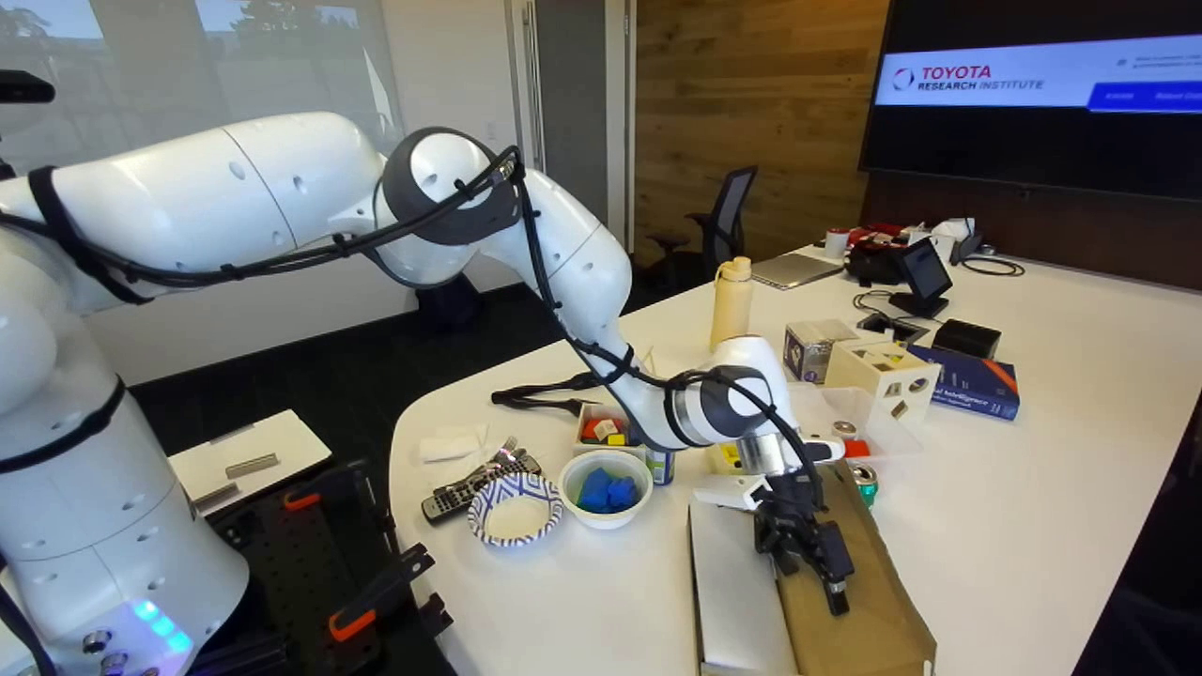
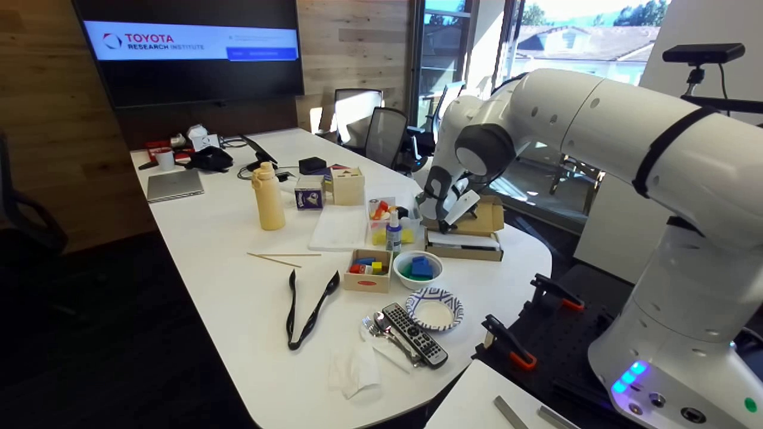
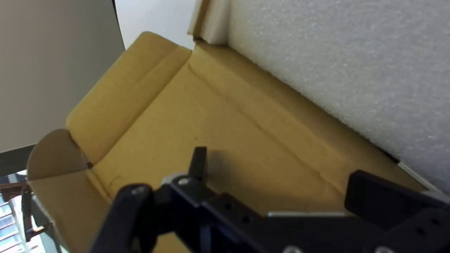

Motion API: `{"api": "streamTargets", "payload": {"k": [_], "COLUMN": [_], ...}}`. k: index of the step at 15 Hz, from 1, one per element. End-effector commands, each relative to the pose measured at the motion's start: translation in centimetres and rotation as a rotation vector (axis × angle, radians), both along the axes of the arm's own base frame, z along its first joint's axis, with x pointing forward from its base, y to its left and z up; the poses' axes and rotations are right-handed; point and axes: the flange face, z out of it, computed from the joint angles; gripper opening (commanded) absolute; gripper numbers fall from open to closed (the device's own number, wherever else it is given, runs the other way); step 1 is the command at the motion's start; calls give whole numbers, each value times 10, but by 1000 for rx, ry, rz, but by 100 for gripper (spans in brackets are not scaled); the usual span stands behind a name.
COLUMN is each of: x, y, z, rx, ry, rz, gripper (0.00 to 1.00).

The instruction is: Open the brown box.

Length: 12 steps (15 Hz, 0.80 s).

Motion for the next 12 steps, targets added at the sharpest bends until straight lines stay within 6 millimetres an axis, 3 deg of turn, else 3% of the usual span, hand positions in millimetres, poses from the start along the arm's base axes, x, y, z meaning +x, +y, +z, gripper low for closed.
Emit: {"api": "streamTargets", "payload": {"k": [1,7,12], "x": [-1,-1,-14], "y": [-4,-11,-6], "z": [-15,-20,-32], "rx": [121,250,326], "ry": [100,257,409], "rz": [14,22,-29], "gripper": [100,100,100]}}
